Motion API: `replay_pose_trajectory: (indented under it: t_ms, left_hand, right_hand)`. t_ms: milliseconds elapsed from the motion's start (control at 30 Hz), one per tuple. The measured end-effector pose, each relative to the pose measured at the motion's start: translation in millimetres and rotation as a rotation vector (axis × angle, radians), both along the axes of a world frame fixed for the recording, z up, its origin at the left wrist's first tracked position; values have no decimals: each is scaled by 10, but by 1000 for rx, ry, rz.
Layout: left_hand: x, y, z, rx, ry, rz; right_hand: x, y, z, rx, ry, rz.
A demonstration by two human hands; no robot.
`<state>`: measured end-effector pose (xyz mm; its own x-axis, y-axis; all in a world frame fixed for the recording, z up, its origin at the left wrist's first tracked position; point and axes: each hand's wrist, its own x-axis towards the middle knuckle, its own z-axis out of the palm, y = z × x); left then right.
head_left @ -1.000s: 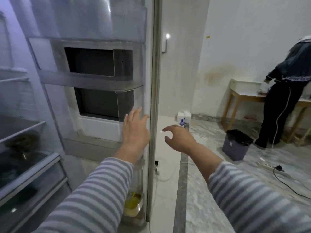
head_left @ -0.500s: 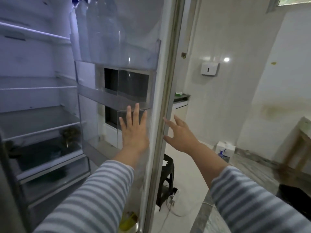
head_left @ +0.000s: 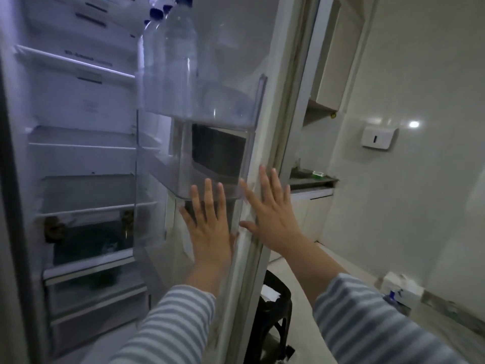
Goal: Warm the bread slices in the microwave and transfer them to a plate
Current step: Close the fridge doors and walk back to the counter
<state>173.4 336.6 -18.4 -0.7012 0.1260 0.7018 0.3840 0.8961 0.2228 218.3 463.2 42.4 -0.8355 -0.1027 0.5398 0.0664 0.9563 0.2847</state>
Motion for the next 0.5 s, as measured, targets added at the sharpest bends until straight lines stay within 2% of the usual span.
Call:
replay_pose_trajectory:
  t_ms: [267, 500]
  left_hand:
    - [-136, 86, -62, 12, 12, 55]
    - [11, 73, 46, 3, -106, 123]
  right_hand:
    - [-310, 294, -87, 107, 29, 70]
    - [-361, 327, -125, 140, 117, 142]
